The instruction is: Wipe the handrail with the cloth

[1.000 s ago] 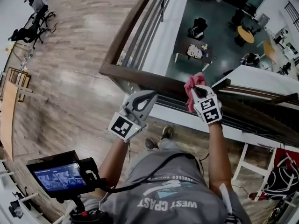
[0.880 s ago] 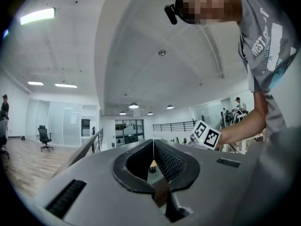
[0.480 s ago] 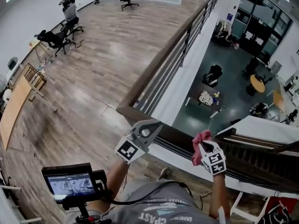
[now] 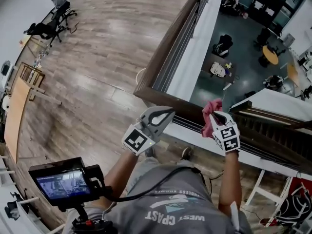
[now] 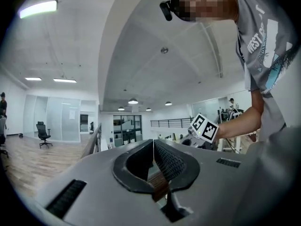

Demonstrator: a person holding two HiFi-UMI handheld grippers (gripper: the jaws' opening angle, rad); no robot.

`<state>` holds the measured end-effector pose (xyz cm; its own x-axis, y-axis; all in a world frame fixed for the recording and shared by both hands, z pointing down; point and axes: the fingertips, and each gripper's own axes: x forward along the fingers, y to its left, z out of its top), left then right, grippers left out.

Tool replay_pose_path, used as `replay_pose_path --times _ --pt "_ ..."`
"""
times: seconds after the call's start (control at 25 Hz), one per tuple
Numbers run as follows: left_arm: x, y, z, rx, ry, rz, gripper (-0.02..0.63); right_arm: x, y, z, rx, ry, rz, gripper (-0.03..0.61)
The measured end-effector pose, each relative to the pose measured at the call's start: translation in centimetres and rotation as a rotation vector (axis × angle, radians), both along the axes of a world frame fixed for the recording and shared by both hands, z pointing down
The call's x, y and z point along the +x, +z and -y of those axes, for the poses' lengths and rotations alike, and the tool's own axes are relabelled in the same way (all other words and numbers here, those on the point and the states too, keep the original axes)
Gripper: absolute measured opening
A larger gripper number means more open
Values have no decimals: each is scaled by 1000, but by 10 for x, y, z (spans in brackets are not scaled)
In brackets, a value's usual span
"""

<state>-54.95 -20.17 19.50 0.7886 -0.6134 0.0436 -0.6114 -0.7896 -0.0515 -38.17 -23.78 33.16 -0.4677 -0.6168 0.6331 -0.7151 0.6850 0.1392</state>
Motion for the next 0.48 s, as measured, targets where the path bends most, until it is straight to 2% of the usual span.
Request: replay_pose_path --times 0.12,0.2,0.32,0.4,0.48 --pt "-52 5 -6 -4 36 21 7 5 6 -10 -8 155 -25 31" --pt "-77 13 -13 -11 64 42 7 -5 12 -14 -2 200 -58 30" --pt "-100 16 -13 -11 79 25 7 -53 10 5 28 166 -36 31" --pt "-113 13 -8 -1 82 10 7 -102 4 24 45 105 -42 31" --pt "-127 15 -3 -6 82 11 8 -155 6 35 25 45 -47 31"
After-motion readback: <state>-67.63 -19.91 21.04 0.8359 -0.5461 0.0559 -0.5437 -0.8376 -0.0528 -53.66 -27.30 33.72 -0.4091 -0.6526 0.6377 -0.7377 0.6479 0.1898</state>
